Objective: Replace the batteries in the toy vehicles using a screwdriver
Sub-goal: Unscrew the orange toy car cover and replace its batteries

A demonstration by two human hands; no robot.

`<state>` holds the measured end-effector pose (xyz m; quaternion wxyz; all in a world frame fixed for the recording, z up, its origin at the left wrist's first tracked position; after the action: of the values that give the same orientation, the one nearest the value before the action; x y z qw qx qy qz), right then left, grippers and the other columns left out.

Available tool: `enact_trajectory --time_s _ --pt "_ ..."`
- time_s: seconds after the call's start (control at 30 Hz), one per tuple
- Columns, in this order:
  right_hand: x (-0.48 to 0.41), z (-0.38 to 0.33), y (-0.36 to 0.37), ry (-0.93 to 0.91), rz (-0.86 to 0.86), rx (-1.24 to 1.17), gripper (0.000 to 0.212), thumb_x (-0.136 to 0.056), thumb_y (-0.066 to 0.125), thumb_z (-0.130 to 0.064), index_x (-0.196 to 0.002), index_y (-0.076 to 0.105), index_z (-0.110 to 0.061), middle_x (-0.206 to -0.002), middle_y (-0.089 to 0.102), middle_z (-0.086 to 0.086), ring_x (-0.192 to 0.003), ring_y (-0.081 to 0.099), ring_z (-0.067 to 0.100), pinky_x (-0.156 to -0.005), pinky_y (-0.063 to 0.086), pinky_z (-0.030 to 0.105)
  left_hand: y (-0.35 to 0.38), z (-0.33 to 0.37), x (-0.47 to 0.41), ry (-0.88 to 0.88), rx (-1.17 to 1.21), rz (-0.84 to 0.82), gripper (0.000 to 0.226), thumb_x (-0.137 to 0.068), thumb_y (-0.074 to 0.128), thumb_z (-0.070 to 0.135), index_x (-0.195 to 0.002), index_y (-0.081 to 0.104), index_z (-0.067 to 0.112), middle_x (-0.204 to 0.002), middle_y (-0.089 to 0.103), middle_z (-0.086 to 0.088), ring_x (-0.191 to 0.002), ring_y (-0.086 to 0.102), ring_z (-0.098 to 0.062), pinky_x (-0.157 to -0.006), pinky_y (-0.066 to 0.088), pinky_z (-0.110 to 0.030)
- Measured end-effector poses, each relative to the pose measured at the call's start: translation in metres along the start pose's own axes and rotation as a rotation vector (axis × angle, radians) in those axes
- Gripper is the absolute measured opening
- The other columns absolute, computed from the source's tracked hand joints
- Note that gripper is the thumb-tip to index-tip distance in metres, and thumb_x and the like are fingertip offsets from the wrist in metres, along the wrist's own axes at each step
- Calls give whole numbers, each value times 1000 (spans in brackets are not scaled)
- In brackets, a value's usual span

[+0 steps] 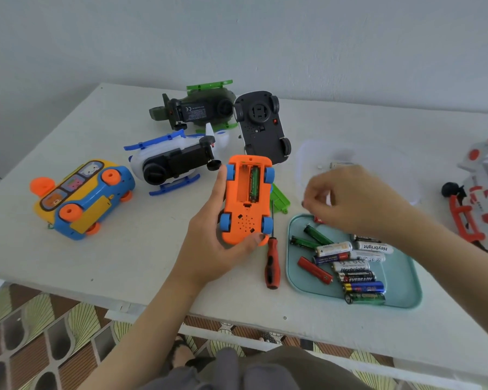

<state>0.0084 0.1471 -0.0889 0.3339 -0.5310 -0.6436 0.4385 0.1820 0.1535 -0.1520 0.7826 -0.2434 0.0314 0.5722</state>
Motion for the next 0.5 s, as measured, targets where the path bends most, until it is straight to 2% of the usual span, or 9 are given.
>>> enact_trajectory --time_s 0.07,0.13,0.23,0.3,0.4,0.5 --pt "12 6 15 42 -137 241 14 -88 54 -30 -78 63 -24 -80 62 -11 -74 56 12 -67 43 25 0 0 0 0 -5 4 101 -77 75 26 -151 5 29 -136 49 30 -114 59 0 -91 46 -11" --pt "20 8 23 66 -208 330 16 -88 53 -34 -84 66 -25 -87 64 -7 -83 59 17 -69 44 25 0 0 0 0 -2 5 100 -78 74 26 -151 6 31 -137 50 24 -115 60 -3 -92 47 -13" --pt "22 10 29 94 -245 354 20 -87 56 -34 -81 68 -19 -83 65 -1 -83 62 21 -69 50 28 0 0 0 3 -4 9 99 -79 74 27 -151 6 32 -136 52 19 -114 61 -5 -92 48 -15" --pt "21 11 30 98 -243 376 20 -86 55 -32 -78 65 -17 -83 65 1 -83 61 23 -66 46 27 0 0 0 5 -7 8 99 -79 74 24 -151 6 31 -135 53 19 -114 61 -5 -91 48 -15" --pt "18 5 34 63 -242 376 21 -84 55 -31 -85 67 -15 -87 66 1 -84 61 21 -68 50 28 1 1 0 8 -6 6 99 -79 74 22 -151 6 29 -136 52 19 -114 61 -5 -91 48 -15" --pt "14 -2 29 9 -221 277 24 -79 57 -33 -81 69 -13 -79 66 -1 -76 60 16 -69 52 30 0 0 0 4 -1 4 100 -79 74 27 -151 5 29 -137 51 18 -115 61 -6 -92 48 -16"
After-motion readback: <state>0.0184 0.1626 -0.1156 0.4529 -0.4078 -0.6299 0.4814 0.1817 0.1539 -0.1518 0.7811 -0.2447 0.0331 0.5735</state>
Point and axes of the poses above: each hand's wrist, its own x-axis away from the middle knuckle, its own y-axis out of the palm, z = x × y, the point moved 10 cm from there along -x, towards the middle knuckle
